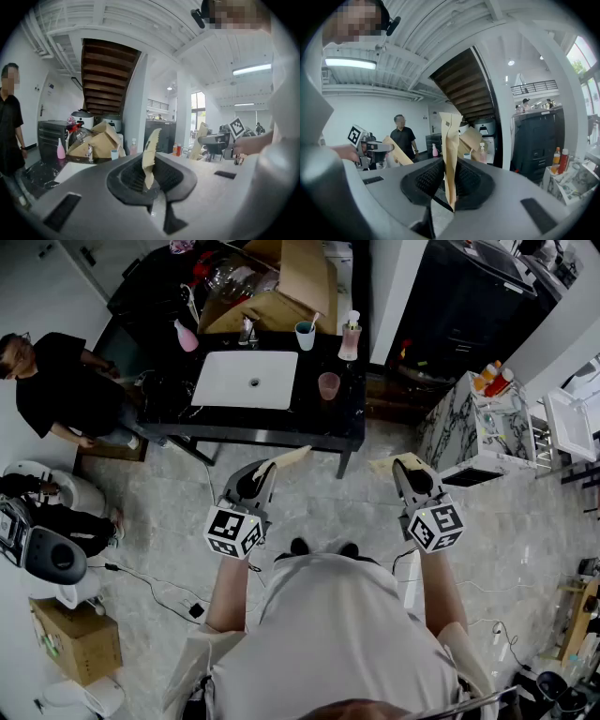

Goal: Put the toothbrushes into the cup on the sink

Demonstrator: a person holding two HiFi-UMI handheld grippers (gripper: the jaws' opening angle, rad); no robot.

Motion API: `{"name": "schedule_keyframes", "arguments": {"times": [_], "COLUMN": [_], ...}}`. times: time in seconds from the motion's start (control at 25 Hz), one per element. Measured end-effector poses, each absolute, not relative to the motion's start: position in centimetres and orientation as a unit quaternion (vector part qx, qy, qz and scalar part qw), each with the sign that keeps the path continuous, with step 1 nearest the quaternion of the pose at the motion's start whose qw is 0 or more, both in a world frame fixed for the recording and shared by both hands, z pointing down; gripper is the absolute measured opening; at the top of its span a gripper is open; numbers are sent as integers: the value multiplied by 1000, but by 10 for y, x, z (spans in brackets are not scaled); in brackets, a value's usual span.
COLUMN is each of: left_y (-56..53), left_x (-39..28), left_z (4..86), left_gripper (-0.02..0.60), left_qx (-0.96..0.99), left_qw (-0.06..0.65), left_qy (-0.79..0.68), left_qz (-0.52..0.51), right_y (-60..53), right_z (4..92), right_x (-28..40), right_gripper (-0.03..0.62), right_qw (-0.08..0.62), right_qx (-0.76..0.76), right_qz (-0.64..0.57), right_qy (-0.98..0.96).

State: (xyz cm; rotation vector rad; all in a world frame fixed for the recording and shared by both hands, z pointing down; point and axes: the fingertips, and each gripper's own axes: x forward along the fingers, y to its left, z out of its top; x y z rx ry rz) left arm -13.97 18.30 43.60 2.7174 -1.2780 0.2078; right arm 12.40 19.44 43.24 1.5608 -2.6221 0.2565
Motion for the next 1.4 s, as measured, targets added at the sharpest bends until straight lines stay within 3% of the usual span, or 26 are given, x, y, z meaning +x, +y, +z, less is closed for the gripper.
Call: {"name": "schedule_keyframes", "arguments": {"times": [1.4], "left_y": [166], "left_x": [-187], "left_z": [449], "left_gripper": [37], "left_qx": [924], "left_qw": [72], "left_qy": [-366], "left_qz": [81], "right_y": [194], "right_z": [440], "right_x": [73], "right_gripper": [80], "right_qw": [13], "right_qx": [561], "right_qz": [100], "right_qy": [-821]}}
